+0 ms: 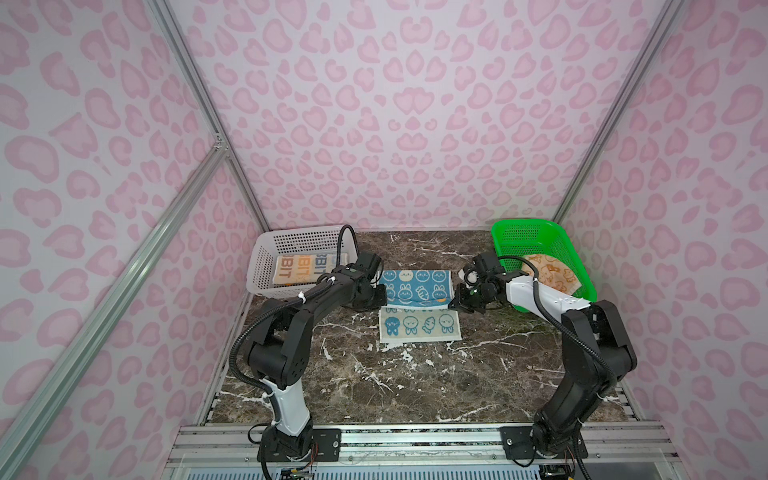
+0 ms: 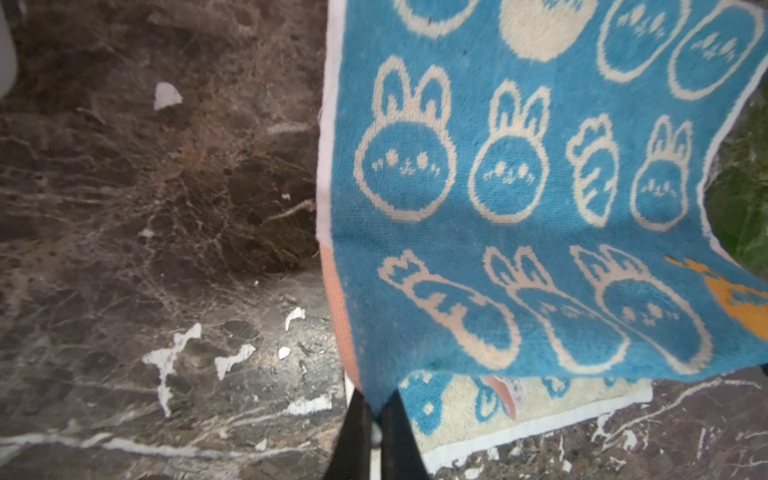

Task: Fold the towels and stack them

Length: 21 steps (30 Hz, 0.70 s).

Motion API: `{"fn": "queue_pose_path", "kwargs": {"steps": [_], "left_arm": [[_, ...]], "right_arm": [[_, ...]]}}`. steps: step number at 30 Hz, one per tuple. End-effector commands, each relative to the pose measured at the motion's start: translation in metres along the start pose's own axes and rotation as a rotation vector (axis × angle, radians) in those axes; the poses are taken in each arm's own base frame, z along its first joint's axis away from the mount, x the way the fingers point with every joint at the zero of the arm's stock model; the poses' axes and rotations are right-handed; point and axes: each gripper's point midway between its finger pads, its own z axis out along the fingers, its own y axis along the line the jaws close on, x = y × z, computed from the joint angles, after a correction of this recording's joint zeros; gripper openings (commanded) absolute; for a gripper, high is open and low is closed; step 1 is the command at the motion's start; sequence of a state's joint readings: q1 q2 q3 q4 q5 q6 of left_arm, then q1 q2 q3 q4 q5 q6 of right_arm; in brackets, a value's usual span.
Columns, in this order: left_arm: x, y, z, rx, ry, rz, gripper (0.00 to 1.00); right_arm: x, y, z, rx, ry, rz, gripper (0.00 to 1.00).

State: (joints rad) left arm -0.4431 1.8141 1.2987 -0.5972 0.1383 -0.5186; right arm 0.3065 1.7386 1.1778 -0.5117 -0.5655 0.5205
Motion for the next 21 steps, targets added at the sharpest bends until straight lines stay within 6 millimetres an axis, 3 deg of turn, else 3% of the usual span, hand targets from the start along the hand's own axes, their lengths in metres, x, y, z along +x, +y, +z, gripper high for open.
{"fn": "queue_pose_path", "kwargs": {"steps": [1,10,16,21], "left_arm": [[0.004,0.001,-0.016,-0.014,0.008,0.014,0.03],[0.037,0.004,-0.026,0.018,0.033,-0.007,0.03],[0.066,0.002,-0.004,0.03,0.098,-0.011,0.03],[0.071,0.003,0.011,0.019,0.124,-0.012,0.03]], "right_arm": [[0.009,-0.006,-0.009,0.033,0.034,-0.008,0.0],[0.044,-0.03,-0.007,0.067,0.07,0.004,0.0],[0.066,-0.052,0.01,0.083,0.118,0.031,0.0],[0.068,-0.056,0.019,0.078,0.135,0.043,0.0]]}}
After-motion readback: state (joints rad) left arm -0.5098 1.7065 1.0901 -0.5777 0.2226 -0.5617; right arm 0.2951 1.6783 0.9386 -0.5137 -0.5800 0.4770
